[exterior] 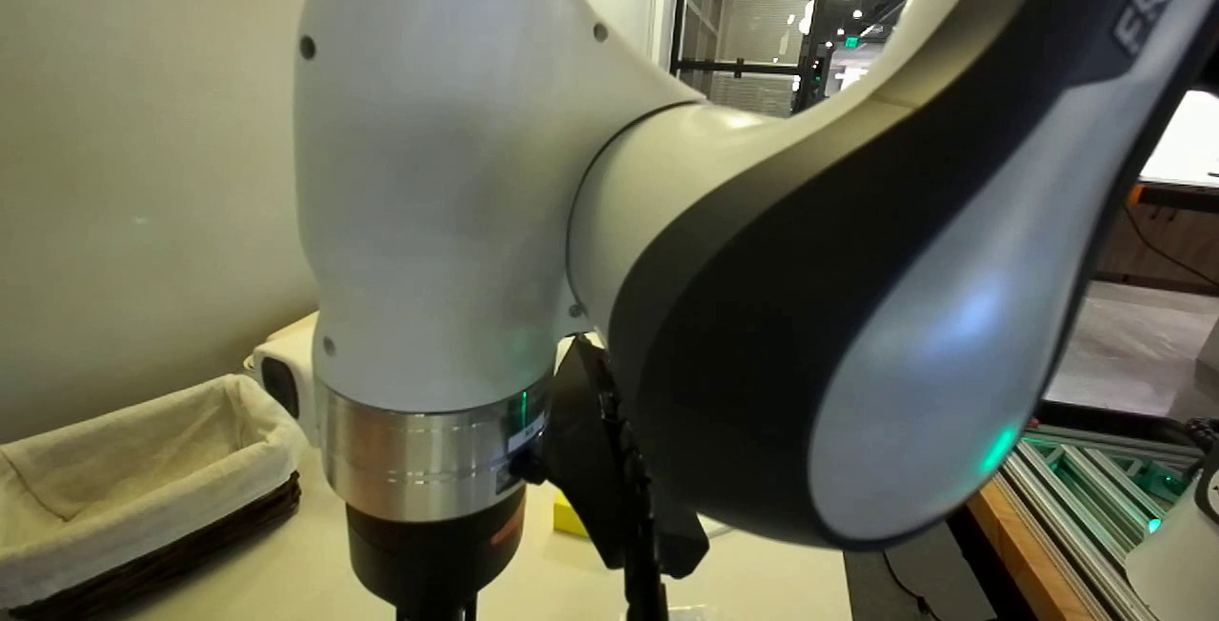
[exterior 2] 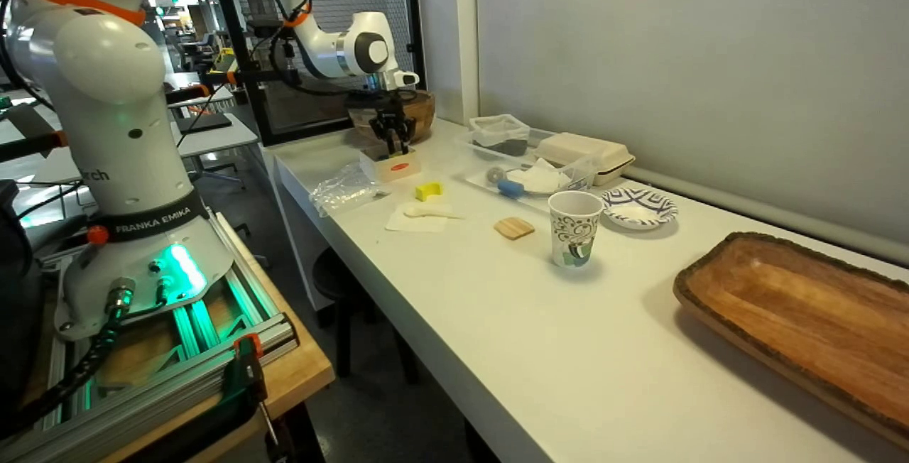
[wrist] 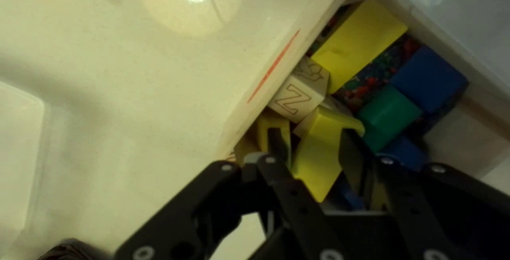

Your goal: Remove two yellows block from the box

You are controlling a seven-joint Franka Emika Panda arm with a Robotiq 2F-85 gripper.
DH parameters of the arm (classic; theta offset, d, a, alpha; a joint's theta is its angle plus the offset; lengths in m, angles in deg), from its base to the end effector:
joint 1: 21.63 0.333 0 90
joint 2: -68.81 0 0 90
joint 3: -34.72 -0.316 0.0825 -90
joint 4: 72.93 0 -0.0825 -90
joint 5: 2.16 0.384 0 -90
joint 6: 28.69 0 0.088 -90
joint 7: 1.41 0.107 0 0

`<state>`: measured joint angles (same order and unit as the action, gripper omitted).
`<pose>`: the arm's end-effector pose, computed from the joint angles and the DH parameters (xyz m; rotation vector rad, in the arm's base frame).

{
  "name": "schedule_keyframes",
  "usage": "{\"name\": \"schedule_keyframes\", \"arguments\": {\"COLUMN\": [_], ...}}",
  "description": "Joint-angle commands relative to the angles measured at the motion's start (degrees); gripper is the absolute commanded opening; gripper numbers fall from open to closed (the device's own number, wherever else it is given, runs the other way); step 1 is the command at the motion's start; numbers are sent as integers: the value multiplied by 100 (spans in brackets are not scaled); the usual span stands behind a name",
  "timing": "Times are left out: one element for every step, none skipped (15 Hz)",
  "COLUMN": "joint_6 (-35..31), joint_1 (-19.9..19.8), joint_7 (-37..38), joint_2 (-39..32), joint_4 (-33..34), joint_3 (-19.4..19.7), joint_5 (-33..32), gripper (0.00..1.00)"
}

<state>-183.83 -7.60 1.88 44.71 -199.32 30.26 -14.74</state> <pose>0.5296 0.1857 0.1952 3.0076 0.6926 0.1486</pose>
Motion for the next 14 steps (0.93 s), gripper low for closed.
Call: {"name": "schedule_keyframes", "arguments": {"joint_6": [36,33,23,4,5,0,-13,-30,-13,-10,-9,-14,-8,-9], "joint_1": [-53,-54,-57,-48,-47,-47,-22,-17,-41,-35,-67,-56,-73,-79], "joint_7": [-53,-51,-50,-42,-40,-37,-11,2,-22,-11,-41,-25,-37,-36], "joint_2": [78,85,90,98,104,113,124,132,141,144,135,129,115,105], "joint_4": [-96,-97,-97,-100,-100,-103,-103,-104,-103,-101,-97,-95,-81,-73], "joint_3": [-34,-26,-21,-5,-2,3,41,58,39,60,33,59,44,49], "joint_5": [60,46,39,14,12,8,-45,-65,-32,-52,0,-31,-3,-5], "gripper": [39,37,38,40,42,41,41,37,34,31,24,27,23,26]}}
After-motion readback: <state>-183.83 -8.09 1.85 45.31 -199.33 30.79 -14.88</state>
